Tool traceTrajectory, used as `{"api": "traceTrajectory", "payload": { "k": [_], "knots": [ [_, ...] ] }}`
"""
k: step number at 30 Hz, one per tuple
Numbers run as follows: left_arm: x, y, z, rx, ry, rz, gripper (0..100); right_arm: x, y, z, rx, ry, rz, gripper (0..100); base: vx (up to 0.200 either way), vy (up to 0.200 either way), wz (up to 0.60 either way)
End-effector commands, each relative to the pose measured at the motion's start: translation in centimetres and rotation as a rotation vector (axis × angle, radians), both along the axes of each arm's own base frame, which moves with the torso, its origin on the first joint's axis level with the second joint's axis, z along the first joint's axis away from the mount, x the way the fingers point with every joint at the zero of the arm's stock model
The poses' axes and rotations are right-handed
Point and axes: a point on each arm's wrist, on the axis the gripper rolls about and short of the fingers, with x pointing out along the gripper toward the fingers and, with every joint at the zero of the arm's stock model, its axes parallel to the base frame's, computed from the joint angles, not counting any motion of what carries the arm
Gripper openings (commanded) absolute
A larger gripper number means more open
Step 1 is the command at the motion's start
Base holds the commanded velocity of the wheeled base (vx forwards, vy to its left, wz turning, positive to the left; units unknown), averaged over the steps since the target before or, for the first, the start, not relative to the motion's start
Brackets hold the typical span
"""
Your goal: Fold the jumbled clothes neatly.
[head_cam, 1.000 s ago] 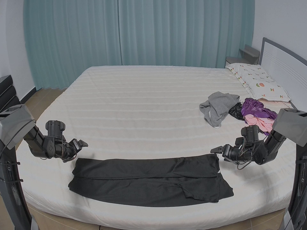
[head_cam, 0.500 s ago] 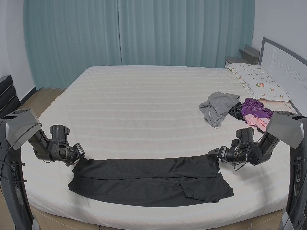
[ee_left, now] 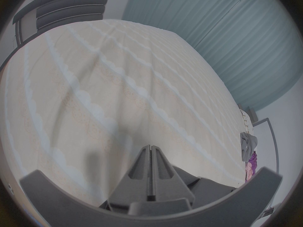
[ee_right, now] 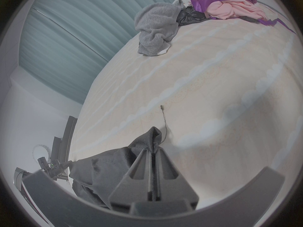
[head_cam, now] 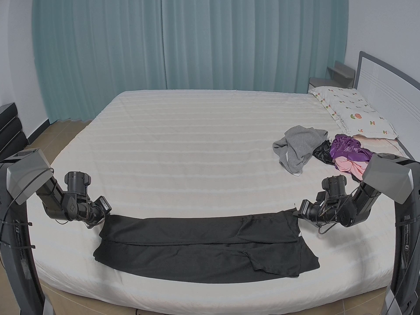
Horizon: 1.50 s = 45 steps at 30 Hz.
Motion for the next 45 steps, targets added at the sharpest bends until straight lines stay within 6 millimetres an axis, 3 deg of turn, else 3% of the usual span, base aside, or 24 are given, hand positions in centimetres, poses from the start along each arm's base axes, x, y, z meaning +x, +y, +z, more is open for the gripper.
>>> {"api": "traceTrajectory", "payload": {
  "k": [1, 6, 7, 8, 11, 17, 20, 25, 30, 35, 45],
  "knots": [
    [0.0, 0.0, 0.1, 0.0, -0.001, 0.001, 0, 0.0, -0.1, 0.3, 0.001, -0.007, -0.002, 0, 0.0, 0.0, 0.0],
    [0.0, 0.0, 0.1, -0.002, -0.003, 0.003, 0, 0.0, 0.0, 0.2, 0.0, -0.005, -0.002, 0, 0.0, 0.0, 0.0],
    [-0.1, 0.0, 0.1, -0.005, -0.001, 0.004, 100, -0.1, 0.0, 0.2, -0.001, -0.003, 0.001, 0, 0.0, 0.0, 0.0],
    [0.0, 0.0, 0.1, -0.01, -0.002, 0.01, 100, -0.1, 0.0, 0.2, 0.0, -0.004, 0.002, 100, 0.0, 0.0, 0.0],
    [0.0, 0.0, 0.4, -0.039, -0.01, 0.039, 100, -0.3, -0.1, 0.9, 0.012, -0.018, -0.005, 100, 0.0, 0.0, 0.0],
    [-0.8, 1.3, 2.1, -0.071, -0.039, 0.073, 100, -2.5, -0.3, 2.6, 0.034, -0.016, -0.013, 100, 0.0, 0.0, 0.0],
    [-2.3, 1.5, 3.5, -0.097, -0.048, 0.066, 100, -4.6, -0.5, 3.8, 0.06, -0.024, -0.038, 100, 0.0, 0.0, 0.0],
    [-5.0, 0.9, 3.6, -0.118, -0.07, 0.041, 100, -7.1, -0.4, 6.3, 0.164, -0.03, -0.126, 100, 0.0, 0.0, 0.0],
    [-7.4, 0.1, 3.1, -0.125, -0.05, 0.037, 100, -9.5, -0.7, 6.0, 0.161, 0.029, -0.147, 100, -0.04, 0.0, 0.0],
    [-9.1, -0.1, 2.6, -0.133, -0.019, 0.04, 100, -10.7, -0.9, 5.2, 0.157, 0.082, -0.158, 100, -0.2, 0.0, 0.0],
    [-10.4, -0.3, 1.7, -0.122, 0.006, 0.035, 100, -11.3, -0.7, 4.9, 0.175, 0.117, -0.176, 100, -0.06, 0.0, 0.0]
  ]
}}
